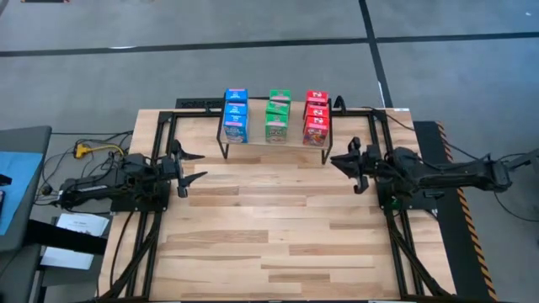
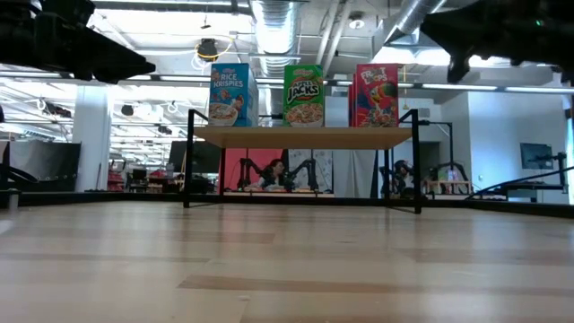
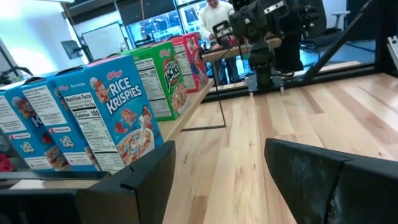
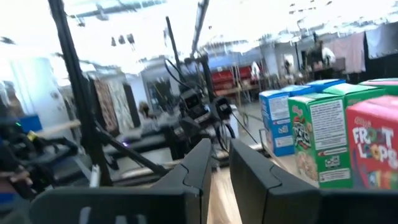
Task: Stack cereal on shelf
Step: Return to Home Position
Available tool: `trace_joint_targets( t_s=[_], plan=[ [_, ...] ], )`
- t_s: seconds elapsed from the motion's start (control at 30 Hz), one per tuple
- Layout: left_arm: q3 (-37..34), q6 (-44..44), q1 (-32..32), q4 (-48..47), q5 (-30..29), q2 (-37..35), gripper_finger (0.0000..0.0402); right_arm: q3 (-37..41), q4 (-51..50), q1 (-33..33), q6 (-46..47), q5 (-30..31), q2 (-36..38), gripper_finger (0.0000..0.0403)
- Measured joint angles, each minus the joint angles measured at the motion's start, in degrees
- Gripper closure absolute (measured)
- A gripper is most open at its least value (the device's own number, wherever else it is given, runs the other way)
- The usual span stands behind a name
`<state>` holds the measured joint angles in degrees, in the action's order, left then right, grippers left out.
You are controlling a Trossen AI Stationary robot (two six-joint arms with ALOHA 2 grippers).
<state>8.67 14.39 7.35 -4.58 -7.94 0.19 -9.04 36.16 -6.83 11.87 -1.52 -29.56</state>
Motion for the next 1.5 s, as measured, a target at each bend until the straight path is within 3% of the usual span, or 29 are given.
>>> trace_joint_targets(
  t_s=[0.07,0.2,0.63,1.5],
  plan=[
    [0.00,0.00,0.00,0.00,0.00,0.00,0.0163,4.03,6.95,0.16,1.37,-0.03,0.05,0.0321],
    [0.00,0.00,0.00,-0.02,-0.45,0.00,0.0163,4.00,8.36,0.18,2.04,0.03,0.12,0.0321],
    [0.02,1.49,0.00,-4.52,-1.52,0.04,0.0163,4.07,4.45,-0.31,1.76,0.07,-0.04,0.0321],
    [0.07,-0.82,0.00,-4.55,-2.38,0.04,0.0163,4.07,4.10,-2.27,1.69,0.09,-0.05,0.0321]
  ],
)
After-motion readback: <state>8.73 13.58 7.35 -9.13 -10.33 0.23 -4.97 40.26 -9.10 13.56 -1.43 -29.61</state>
